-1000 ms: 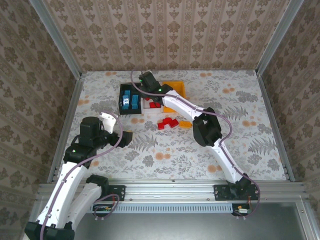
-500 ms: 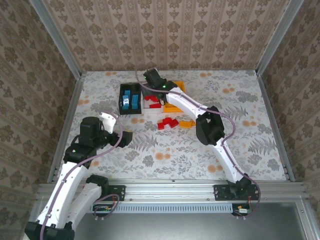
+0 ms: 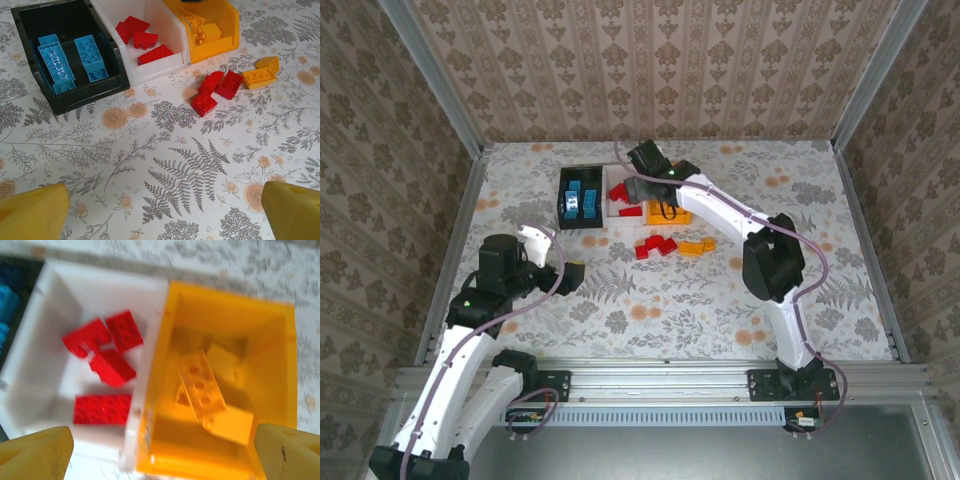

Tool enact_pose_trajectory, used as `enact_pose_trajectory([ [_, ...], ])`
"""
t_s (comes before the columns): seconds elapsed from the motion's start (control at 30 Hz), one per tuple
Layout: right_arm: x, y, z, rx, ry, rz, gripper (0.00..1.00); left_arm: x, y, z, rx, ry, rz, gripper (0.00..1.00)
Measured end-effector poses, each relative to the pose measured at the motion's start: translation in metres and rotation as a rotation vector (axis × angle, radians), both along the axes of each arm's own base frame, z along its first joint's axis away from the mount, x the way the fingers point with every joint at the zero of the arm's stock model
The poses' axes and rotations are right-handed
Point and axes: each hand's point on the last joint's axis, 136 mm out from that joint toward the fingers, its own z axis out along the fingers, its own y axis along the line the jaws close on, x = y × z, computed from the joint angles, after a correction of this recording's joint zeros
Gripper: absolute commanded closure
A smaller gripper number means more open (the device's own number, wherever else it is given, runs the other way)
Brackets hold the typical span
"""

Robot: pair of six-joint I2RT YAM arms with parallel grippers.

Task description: Sort the legos into containers by color

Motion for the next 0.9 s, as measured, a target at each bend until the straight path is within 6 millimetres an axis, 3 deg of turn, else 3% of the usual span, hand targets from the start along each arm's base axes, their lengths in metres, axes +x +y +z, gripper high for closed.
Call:
enact_pose_trajectory([
  [0.17, -0.031, -0.018, -0.018, -0.009, 0.093, 0.007, 0.06, -0.001, -0.001, 0.000, 0.000, 0.000, -0.006, 0.00],
  [0.47, -0.067, -0.026, -0.036, 0.051, 0.299, 0.077, 0.07, 0.000, -0.001, -0.003, 0.003, 0.011, -0.005, 0.00],
  [0.77, -0.086, -0.018, -0.085, 0.032, 0.497, 0.139, 0.08, 0.000, -0.002, -0.003, 0.004, 0.012, -0.005, 0.00],
  [0.9, -0.087, -0.012, -0.097, 0.038, 0.542, 0.161, 0.10, 0.000, -0.002, -0.003, 0.004, 0.012, -0.006, 0.00],
])
